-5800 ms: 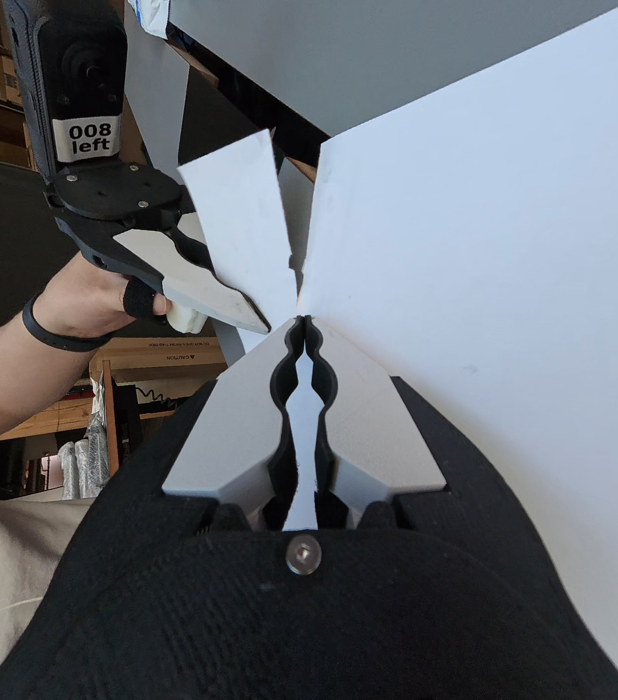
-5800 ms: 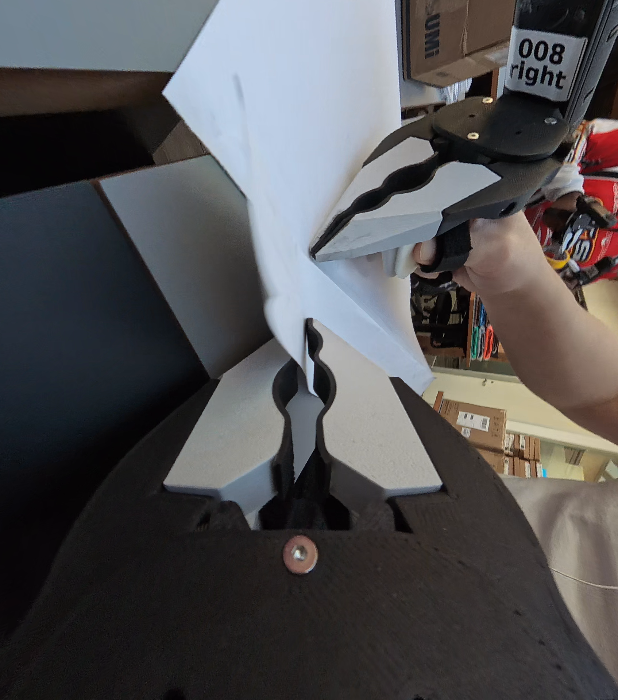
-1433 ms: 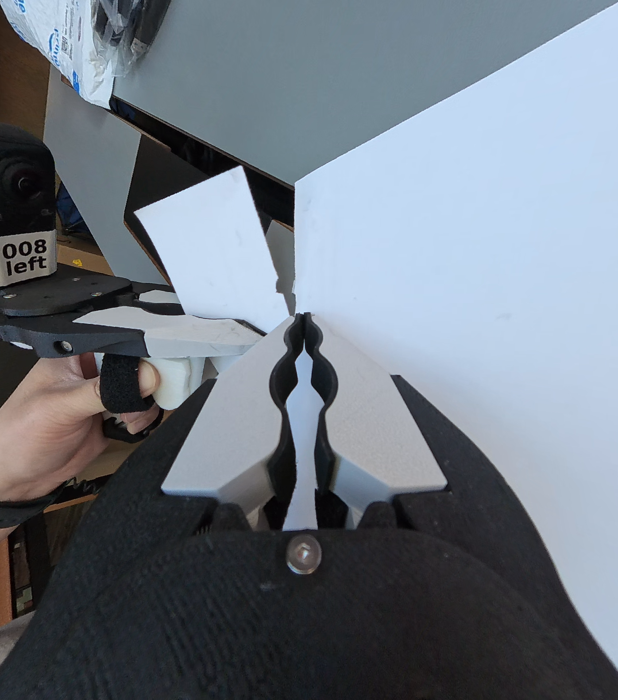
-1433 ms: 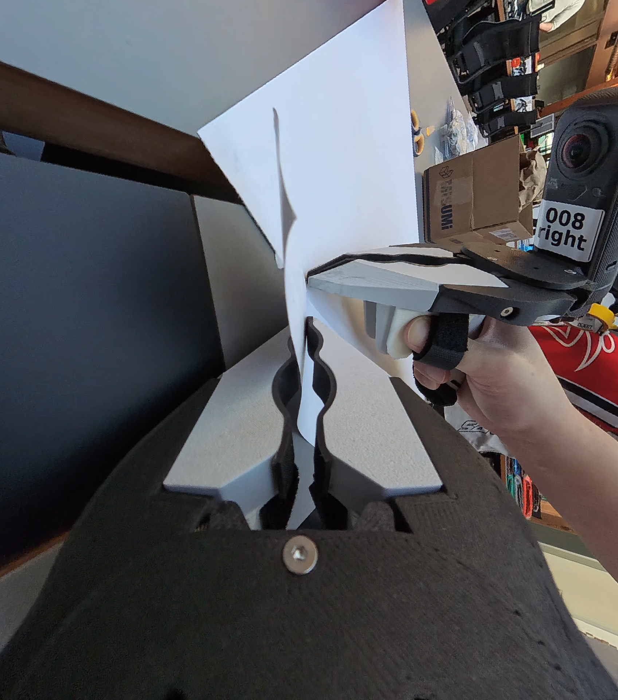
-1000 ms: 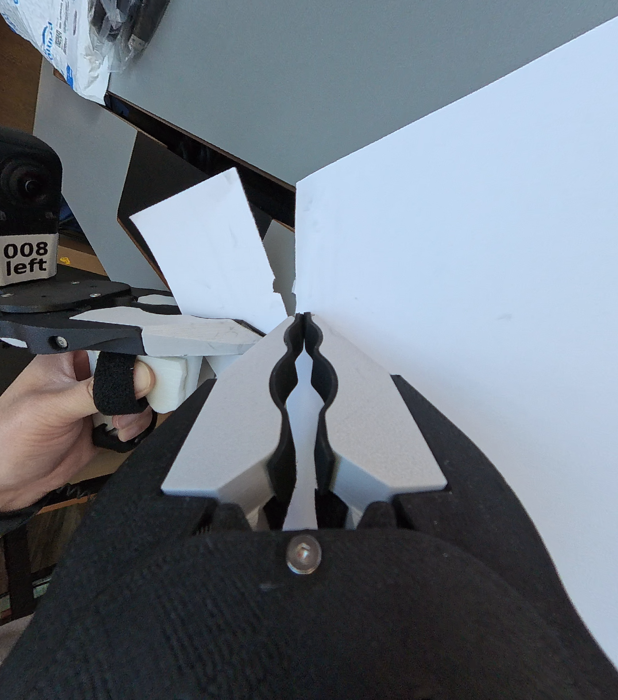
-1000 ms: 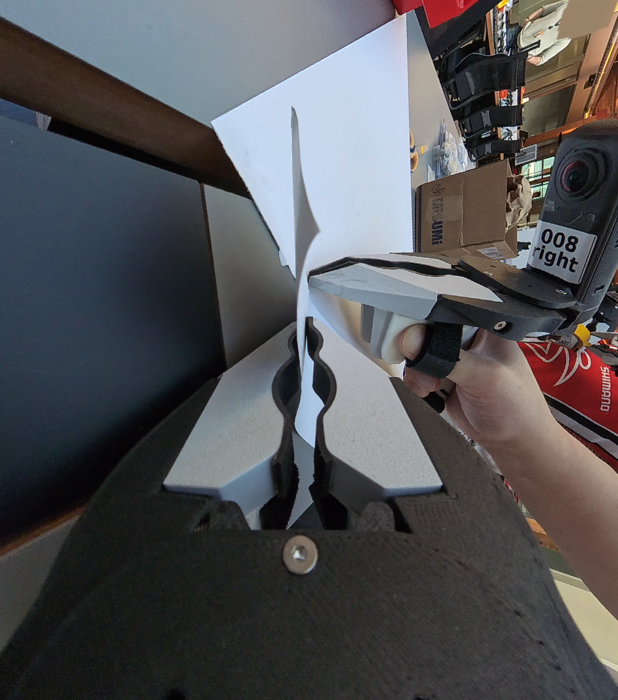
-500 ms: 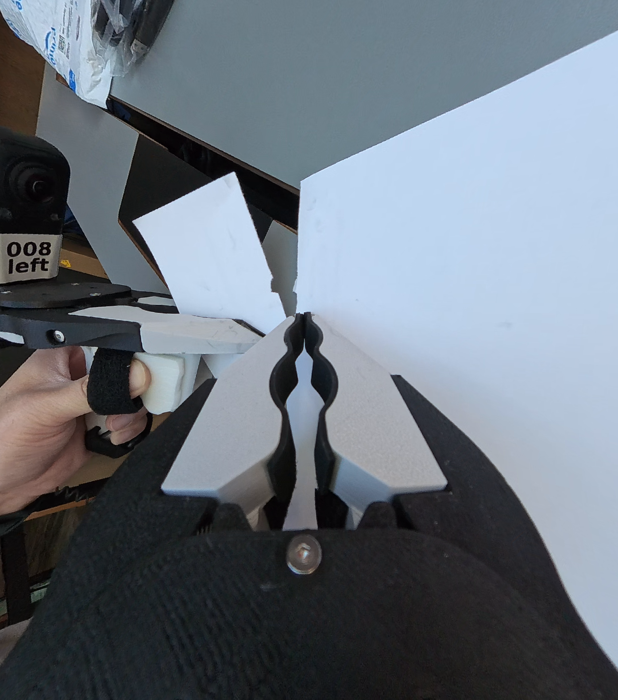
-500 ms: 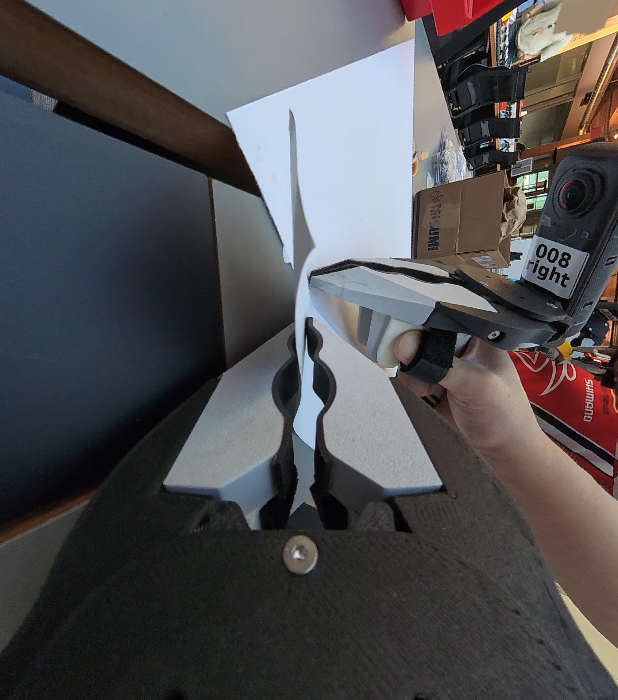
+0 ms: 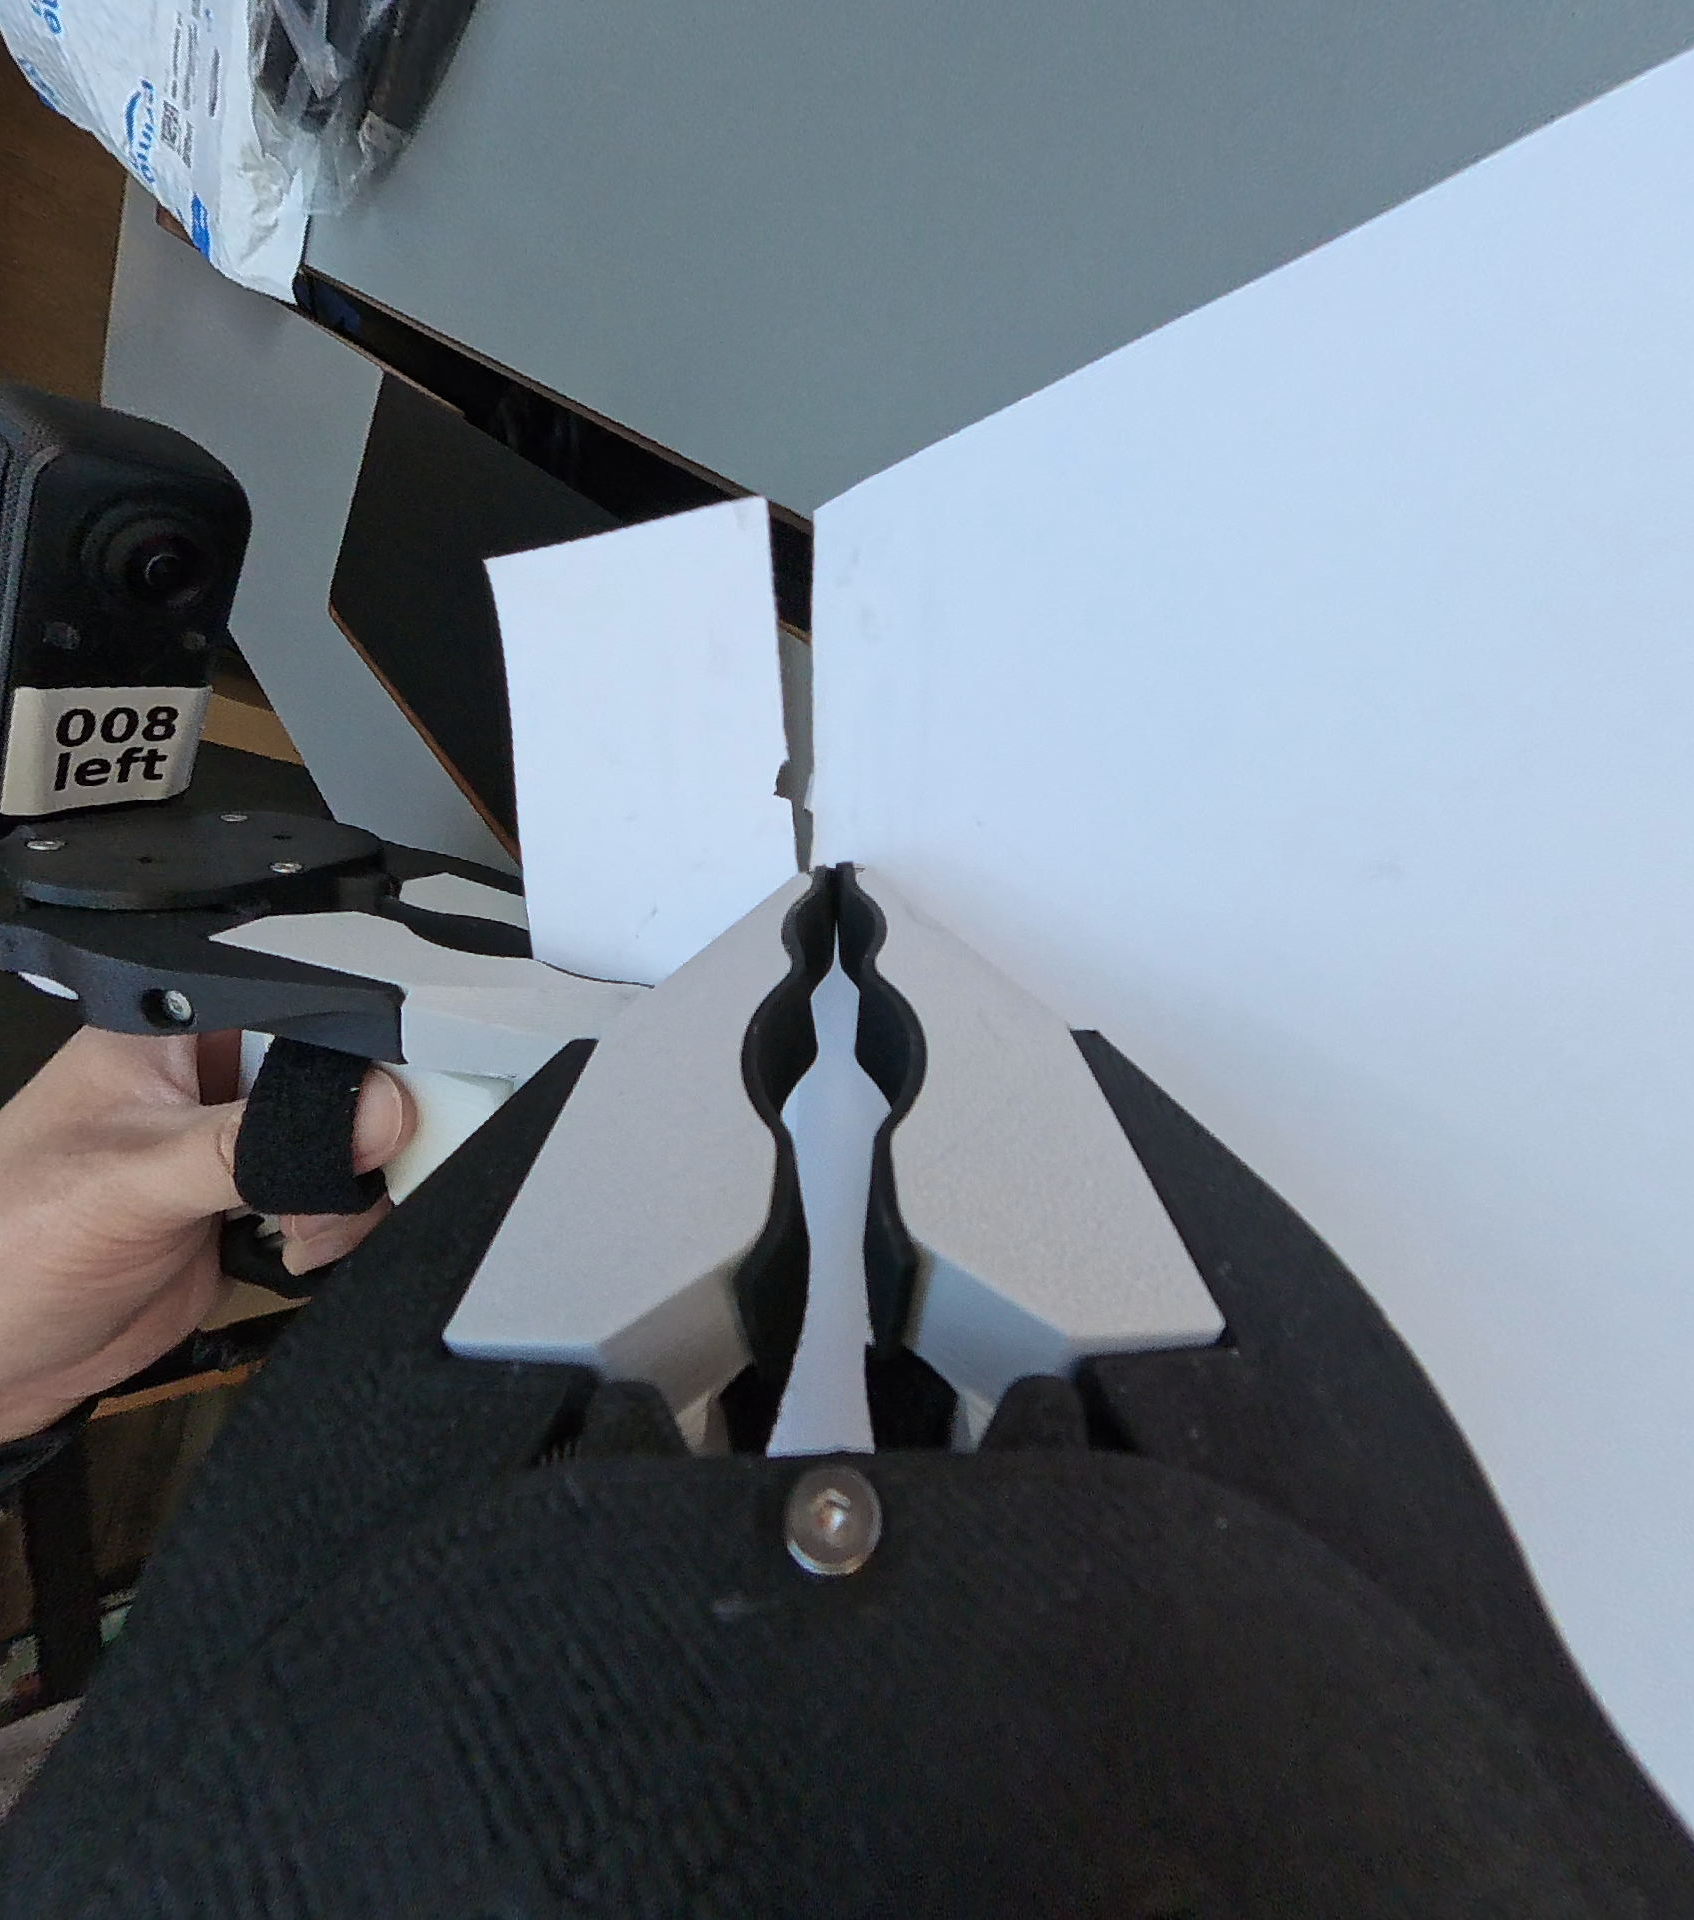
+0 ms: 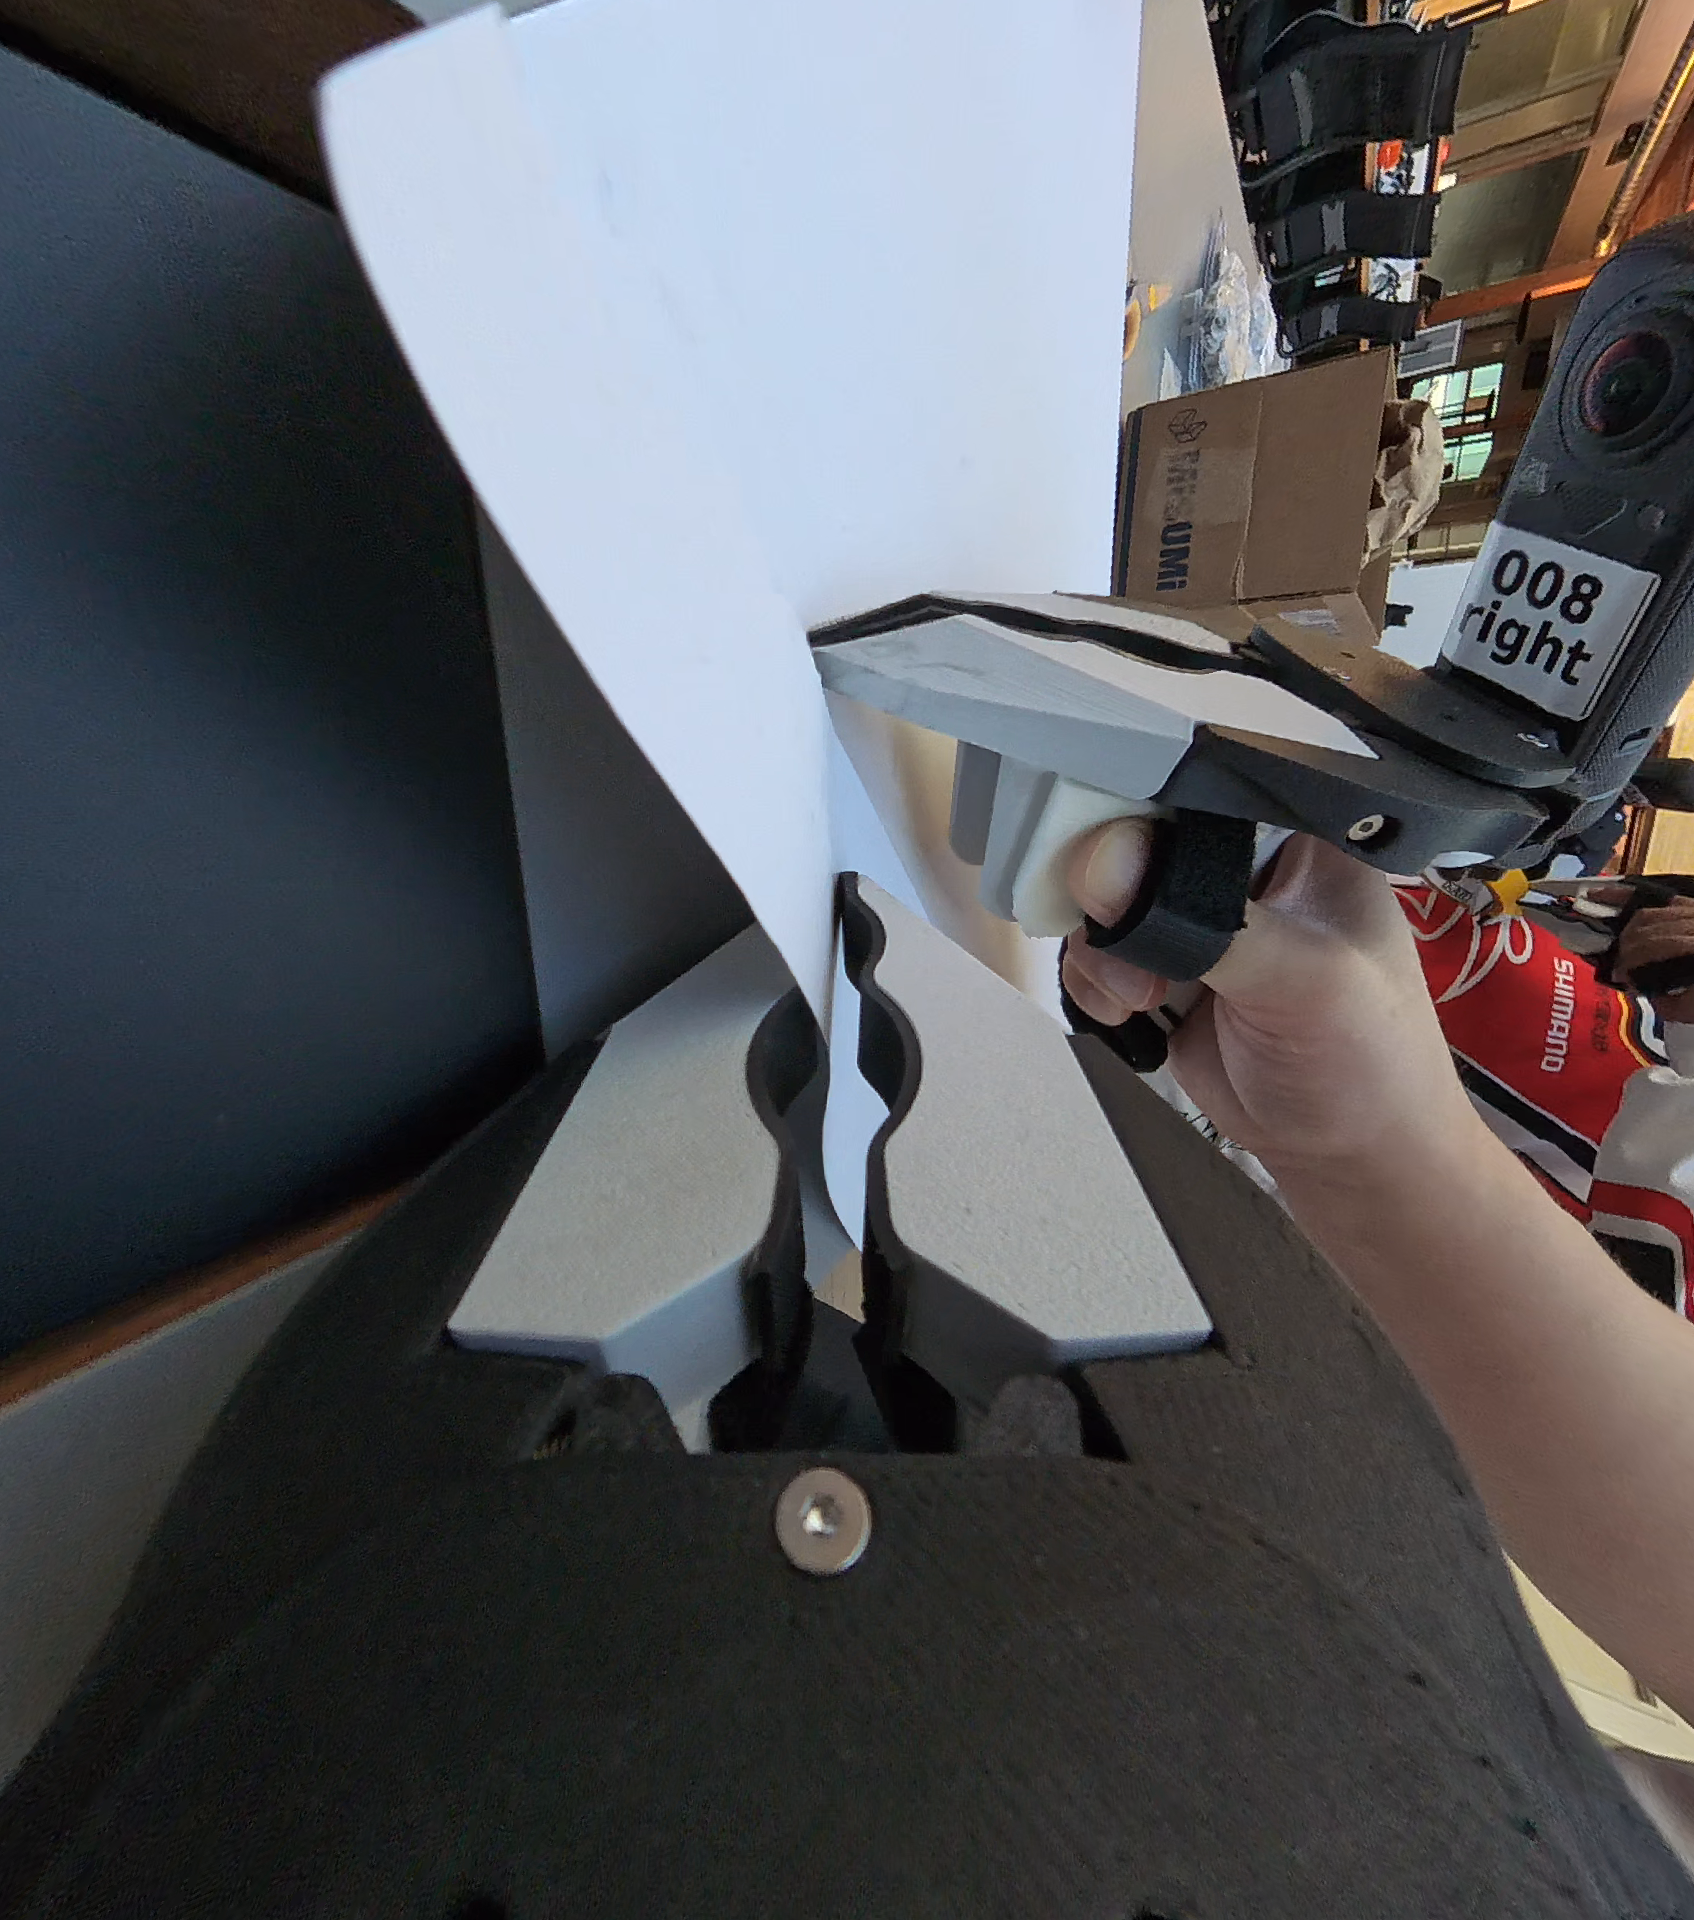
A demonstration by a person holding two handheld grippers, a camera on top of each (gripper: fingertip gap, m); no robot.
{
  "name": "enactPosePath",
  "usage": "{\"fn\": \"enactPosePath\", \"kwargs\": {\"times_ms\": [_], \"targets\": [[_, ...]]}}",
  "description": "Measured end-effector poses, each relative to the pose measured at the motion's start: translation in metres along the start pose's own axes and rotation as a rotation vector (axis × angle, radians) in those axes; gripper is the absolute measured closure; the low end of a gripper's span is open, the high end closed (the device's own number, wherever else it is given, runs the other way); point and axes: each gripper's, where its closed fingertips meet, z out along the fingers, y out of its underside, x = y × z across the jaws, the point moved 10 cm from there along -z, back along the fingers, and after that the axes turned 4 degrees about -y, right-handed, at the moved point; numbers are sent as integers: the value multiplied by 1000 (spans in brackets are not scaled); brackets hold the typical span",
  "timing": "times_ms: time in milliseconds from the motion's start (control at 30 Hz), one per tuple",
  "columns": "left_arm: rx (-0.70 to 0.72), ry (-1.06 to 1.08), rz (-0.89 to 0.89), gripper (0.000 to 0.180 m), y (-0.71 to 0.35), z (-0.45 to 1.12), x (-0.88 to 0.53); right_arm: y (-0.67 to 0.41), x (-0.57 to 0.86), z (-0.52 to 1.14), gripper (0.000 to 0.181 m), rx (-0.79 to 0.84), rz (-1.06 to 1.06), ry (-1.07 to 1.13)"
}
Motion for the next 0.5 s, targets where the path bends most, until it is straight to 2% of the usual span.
{"fn": "enactPosePath", "kwargs": {"times_ms": [100,167,500], "targets": [[-5,4,-47,180,-1,-6,0,-2,-2,-1,181,-30,4,14],[10,-47,-26,180,2,-10,-3,-4,-3,-2,181,-38,10,16],[-57,-38,6,179,8,-6,1,-3,-8,-1,181,-17,-61,88]]}}
